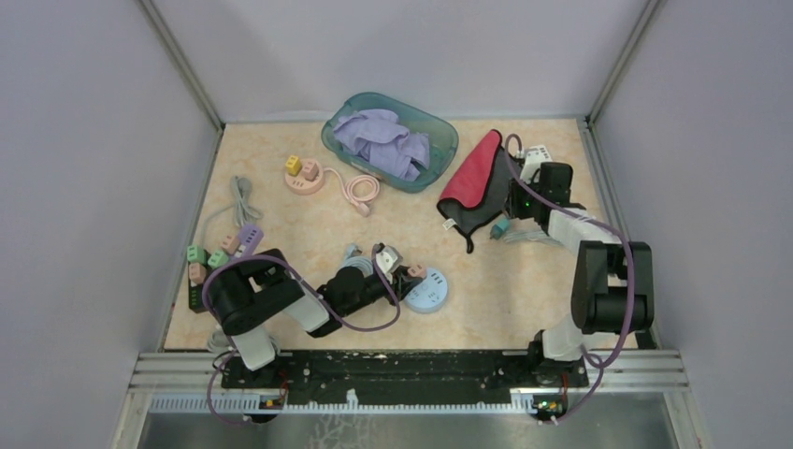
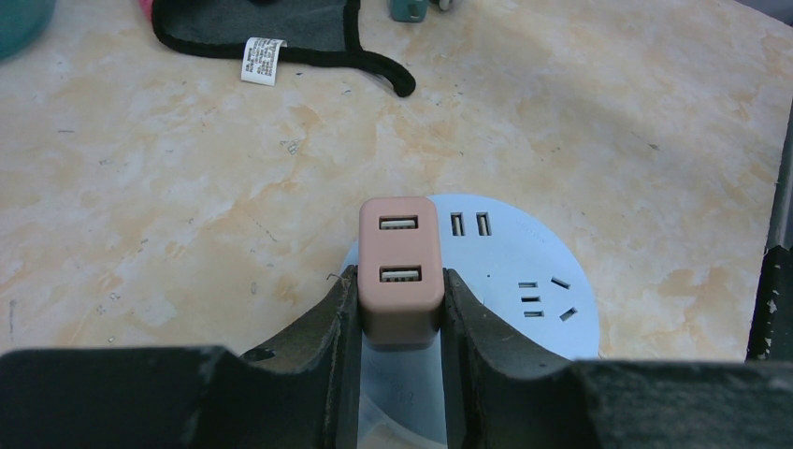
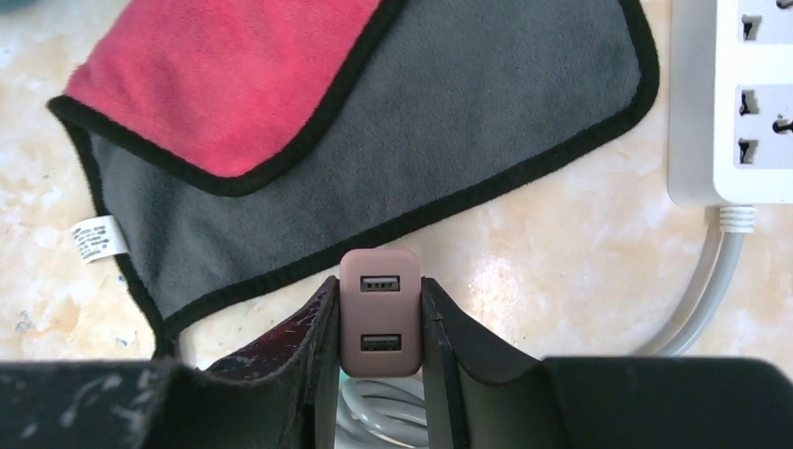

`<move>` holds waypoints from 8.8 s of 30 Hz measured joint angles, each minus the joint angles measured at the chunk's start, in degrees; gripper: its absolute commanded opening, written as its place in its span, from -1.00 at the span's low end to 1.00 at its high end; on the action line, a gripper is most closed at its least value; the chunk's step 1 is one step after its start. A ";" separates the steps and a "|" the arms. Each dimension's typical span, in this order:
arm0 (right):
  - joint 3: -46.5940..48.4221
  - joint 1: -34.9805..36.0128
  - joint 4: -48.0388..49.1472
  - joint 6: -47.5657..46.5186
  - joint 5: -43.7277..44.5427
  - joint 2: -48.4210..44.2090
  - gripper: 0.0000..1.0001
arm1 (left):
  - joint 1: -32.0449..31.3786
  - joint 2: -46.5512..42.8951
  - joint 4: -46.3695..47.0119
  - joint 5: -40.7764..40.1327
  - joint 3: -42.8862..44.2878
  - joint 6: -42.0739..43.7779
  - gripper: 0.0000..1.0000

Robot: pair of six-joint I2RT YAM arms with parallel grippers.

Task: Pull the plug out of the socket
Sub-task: Place the plug at the center of the board, then remove the plug from the socket.

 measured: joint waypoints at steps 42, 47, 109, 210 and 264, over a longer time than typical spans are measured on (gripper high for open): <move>-4.59 0.00 -3.69 -18.16 -37.68 -21.97 0.41 | -0.02 -19.50 -17.68 2.10 -2.23 -0.61 0.36; -5.25 0.50 -10.25 -30.62 -51.43 -25.31 0.72 | -0.02 -27.08 -23.34 2.14 -2.25 -1.31 0.37; -1.29 31.80 -31.39 -63.95 -36.48 -10.82 0.74 | 0.02 -52.78 -32.76 -7.56 -17.59 -16.02 1.00; 0.24 36.92 -4.46 -17.59 -27.65 1.99 -1.00 | 5.01 8.39 12.66 -2.34 -13.90 -73.46 -0.20; -8.02 43.63 12.37 -9.97 -14.05 -1.29 -1.00 | 8.13 8.20 12.96 -0.79 -16.39 -74.88 -1.00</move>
